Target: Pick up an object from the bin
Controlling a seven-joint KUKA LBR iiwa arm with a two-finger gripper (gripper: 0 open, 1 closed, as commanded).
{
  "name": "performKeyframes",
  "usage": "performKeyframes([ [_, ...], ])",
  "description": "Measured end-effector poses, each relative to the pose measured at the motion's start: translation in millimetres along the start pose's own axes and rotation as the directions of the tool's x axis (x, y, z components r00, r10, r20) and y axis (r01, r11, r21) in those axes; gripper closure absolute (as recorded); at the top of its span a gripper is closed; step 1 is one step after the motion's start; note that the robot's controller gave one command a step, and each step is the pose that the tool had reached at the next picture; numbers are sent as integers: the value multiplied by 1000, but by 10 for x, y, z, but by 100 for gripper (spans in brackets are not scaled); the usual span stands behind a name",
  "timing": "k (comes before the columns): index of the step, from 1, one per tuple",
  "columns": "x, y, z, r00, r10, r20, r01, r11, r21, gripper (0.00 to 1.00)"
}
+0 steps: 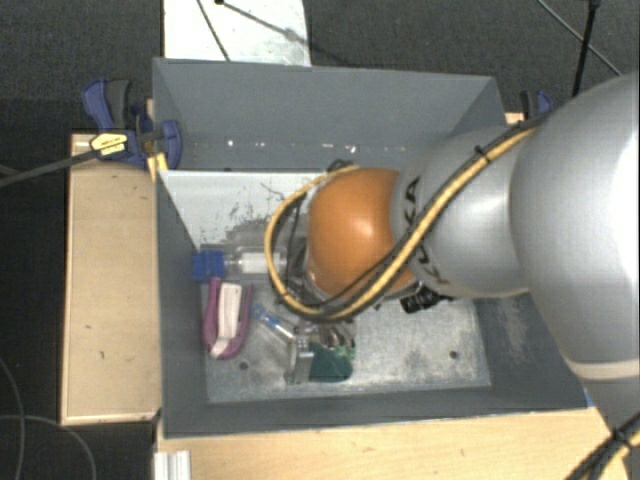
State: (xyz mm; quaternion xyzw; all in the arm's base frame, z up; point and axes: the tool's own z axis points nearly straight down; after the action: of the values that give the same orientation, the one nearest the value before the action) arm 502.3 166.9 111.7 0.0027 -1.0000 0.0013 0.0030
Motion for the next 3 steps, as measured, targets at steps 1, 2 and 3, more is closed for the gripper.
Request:
performKeyframes([
  [1, -213, -291, 433, 997, 83, 3, -83, 997, -3, 0],
  [2, -215, -280, 414, 996, 86, 5, -86, 996, -4, 100],
  [3, -241, -267, -501, 994, 112, 15, -112, 994, -8, 100],
])
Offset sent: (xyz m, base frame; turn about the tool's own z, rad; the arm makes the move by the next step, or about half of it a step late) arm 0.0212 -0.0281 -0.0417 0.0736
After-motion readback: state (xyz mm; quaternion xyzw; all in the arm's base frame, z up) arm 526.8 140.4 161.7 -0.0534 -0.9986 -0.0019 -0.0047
